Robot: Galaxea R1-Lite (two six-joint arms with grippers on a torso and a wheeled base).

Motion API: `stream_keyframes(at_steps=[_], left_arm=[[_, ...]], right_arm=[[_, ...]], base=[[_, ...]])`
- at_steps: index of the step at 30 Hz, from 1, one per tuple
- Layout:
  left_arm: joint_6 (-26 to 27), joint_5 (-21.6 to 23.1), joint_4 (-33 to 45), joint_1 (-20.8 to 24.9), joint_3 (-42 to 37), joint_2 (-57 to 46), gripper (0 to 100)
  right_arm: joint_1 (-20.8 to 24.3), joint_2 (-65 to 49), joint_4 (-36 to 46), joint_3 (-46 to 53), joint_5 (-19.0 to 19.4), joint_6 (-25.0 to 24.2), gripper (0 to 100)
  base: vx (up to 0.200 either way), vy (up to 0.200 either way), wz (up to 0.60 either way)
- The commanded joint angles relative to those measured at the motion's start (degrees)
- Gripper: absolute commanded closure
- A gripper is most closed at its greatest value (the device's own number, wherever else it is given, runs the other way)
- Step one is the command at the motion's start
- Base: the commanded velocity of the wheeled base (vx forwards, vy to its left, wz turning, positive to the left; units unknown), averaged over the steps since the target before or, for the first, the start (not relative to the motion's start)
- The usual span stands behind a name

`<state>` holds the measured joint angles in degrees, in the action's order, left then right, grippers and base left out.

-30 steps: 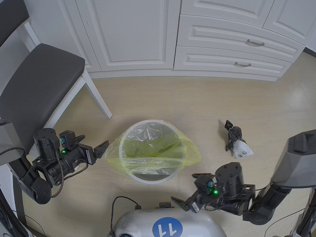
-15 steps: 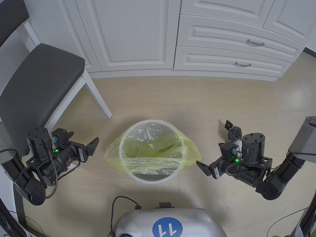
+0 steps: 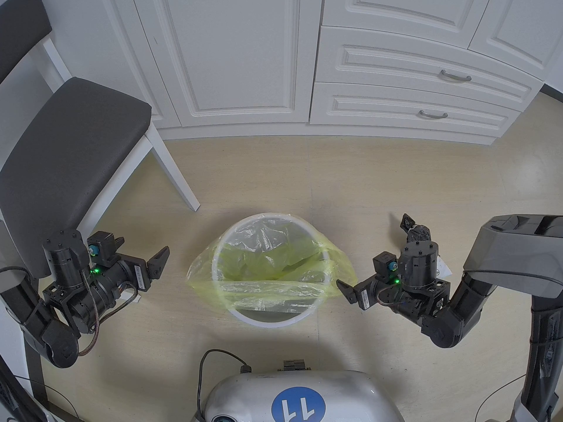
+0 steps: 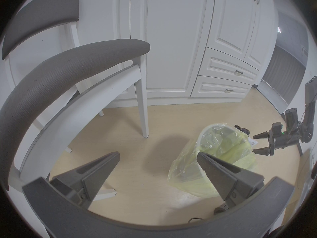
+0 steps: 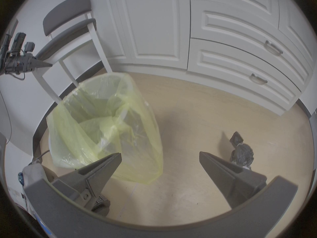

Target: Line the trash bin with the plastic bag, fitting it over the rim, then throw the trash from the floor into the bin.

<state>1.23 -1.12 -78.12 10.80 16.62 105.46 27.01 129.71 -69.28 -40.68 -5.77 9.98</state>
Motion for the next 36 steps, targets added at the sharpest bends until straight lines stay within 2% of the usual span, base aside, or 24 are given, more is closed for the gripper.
stream_keyframes(at_steps=[1, 5, 8, 10, 15, 21, 23, 24, 30, 36], left_arm=[[0.0, 0.0, 0.0, -0.3, -0.2, -0.3, 0], [-0.1, 0.0, -0.1, -0.6, -1.0, -0.9, 0], [-0.1, 0.0, -0.4, -0.7, -1.4, -1.0, 0], [-0.1, 0.0, -2.0, -0.7, -2.6, -0.8, 0], [-0.2, 0.0, -5.6, -0.8, -4.8, 0.0, 0], [-0.4, 0.1, -8.3, -1.4, -7.0, 0.3, 0], [-0.4, 0.1, -8.8, -1.7, -7.4, 0.3, 0], [-0.4, 0.2, -9.0, -1.8, -7.6, 0.3, 0], [-0.4, 0.2, -9.5, -1.7, -8.4, -0.2, 0], [-0.6, 0.2, -9.5, -0.8, -8.4, -0.5, 0]], right_arm=[[1.7, 1.7, -0.1, 1.0, 0.1, -0.1, 0], [4.7, 1.1, -0.2, 2.7, 0.7, -0.3, 0], [7.4, 1.4, -0.3, 3.0, 0.7, -2.2, 0], [10.1, 1.5, -0.3, 3.7, 0.8, -4.5, 0], [13.2, 3.9, -0.9, 3.5, 0.8, -5.2, 0], [18.2, 6.8, -4.8, 3.2, 0.6, -9.7, 0], [18.6, 6.8, -4.8, 3.2, 0.7, -10.2, 0], [20.3, 6.8, -4.8, 2.9, 0.8, -12.5, 0], [23.0, 6.6, -4.8, 1.4, 0.9, -18.5, 0], [23.3, 4.8, -5.2, 1.9, 2.3, -21.4, 0]], base=[[0.0, 0.0, 0.0], [0.0, 0.0, 0.0], [0.0, 0.0, 0.0], [0.0, 0.0, 0.0], [0.0, 0.0, 0.0], [0.0, 0.0, 0.0], [0.0, 0.0, 0.0], [0.0, 0.0, 0.0], [0.0, 0.0, 0.0], [0.0, 0.0, 0.0]])
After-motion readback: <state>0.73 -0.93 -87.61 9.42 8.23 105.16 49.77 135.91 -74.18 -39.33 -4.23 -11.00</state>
